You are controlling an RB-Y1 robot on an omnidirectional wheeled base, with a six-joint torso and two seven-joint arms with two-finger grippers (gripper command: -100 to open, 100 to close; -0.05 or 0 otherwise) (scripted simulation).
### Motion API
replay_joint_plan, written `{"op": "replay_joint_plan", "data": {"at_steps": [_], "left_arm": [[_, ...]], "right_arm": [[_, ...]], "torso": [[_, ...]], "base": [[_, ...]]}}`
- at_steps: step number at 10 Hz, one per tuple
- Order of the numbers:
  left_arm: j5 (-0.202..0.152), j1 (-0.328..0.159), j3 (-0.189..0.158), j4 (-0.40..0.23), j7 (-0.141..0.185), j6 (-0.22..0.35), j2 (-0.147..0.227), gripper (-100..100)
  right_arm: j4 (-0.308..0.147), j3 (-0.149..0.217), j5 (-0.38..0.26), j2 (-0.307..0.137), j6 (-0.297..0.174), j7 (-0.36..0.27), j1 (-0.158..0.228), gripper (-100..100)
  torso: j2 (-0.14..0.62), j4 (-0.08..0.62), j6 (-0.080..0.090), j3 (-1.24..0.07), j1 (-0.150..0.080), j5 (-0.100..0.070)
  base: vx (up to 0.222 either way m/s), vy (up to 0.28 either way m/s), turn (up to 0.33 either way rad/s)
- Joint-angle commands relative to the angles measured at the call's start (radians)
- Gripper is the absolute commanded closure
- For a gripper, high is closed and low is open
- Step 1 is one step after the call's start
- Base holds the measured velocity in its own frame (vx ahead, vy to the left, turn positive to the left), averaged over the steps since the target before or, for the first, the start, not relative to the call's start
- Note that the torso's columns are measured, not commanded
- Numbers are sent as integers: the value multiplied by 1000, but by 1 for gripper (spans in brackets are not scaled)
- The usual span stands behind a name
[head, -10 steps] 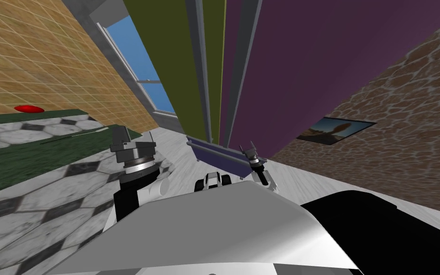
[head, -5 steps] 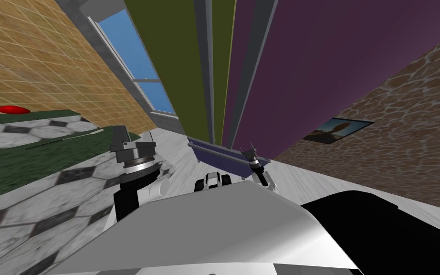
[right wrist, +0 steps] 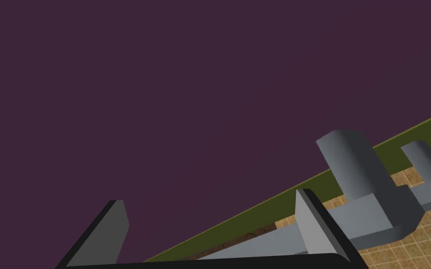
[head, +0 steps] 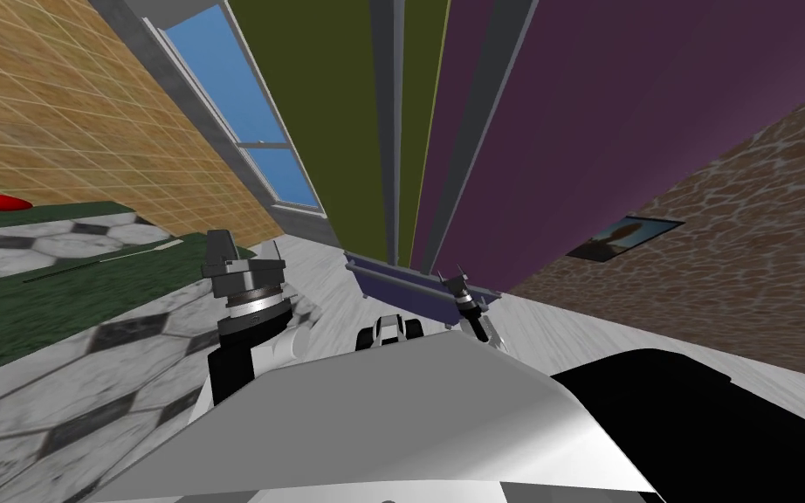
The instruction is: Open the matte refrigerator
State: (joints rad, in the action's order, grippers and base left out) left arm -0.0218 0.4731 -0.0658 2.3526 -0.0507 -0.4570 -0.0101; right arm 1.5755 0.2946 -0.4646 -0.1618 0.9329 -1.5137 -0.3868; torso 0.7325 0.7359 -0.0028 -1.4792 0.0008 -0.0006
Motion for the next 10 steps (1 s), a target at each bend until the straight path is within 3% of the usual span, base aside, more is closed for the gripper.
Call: {"op": "replay_joint_plan", "data": {"at_steps": [1,6,10], "left_arm": [[0,0,0,0,0,0,0,0],[0,0,0,0,0,0,0,0],[0,0,0,0,0,0,0,0]], "right_arm": [[-38,13,-20,23,20,-71,4,-100],[-99,36,-54,79,52,-181,15,-100],[-143,53,-78,176,76,-261,22,-100]], "torso": [[3,1,1,1,-1,0],[-1,-3,-4,1,5,-2],[-2,-4,-7,0,9,-2]], "base": [[49,84,-61],[42,77,-57],[33,54,-40]]}}
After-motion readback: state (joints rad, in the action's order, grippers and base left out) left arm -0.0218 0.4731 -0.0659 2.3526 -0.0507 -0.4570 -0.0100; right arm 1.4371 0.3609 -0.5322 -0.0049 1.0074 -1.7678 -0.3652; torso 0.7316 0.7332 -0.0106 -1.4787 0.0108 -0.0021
